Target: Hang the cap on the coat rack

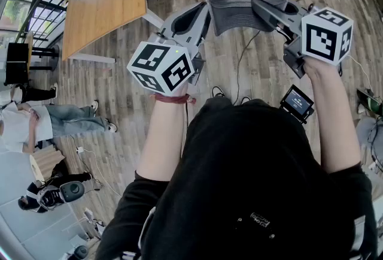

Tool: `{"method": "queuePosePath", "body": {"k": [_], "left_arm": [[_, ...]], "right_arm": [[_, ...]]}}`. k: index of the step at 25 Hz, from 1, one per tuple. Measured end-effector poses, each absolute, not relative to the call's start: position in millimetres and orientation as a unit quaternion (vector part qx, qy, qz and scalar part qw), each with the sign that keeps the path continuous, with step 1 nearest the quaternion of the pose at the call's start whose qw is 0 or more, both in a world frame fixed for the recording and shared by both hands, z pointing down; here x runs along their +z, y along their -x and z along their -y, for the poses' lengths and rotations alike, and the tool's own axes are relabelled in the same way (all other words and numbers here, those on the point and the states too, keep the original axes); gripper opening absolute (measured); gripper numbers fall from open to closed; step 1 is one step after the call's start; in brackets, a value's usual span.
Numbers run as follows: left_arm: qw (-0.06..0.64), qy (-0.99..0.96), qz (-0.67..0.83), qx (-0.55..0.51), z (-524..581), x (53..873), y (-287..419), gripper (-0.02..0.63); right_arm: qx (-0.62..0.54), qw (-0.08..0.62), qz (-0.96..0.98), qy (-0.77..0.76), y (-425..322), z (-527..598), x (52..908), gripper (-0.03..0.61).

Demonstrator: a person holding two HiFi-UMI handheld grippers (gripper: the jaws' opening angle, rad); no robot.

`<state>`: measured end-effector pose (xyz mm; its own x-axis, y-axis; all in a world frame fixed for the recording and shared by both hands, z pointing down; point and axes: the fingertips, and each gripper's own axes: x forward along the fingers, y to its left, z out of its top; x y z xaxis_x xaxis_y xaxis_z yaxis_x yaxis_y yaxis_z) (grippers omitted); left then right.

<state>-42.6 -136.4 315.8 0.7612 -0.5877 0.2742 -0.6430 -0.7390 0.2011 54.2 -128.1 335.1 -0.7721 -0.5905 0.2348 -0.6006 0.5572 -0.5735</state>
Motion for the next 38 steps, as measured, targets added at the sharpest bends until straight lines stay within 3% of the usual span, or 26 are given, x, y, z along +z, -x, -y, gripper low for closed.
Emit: {"method": "queuePosePath", "body": {"k": [38], "left_arm": [[0.152,-0.941,0.289,0.087,135.1,300.2,39.5,0.006]], "right_arm": [[0.344,-0.024,0.886,-0.311,-50.8,121.0,315.0,0.043]]}}
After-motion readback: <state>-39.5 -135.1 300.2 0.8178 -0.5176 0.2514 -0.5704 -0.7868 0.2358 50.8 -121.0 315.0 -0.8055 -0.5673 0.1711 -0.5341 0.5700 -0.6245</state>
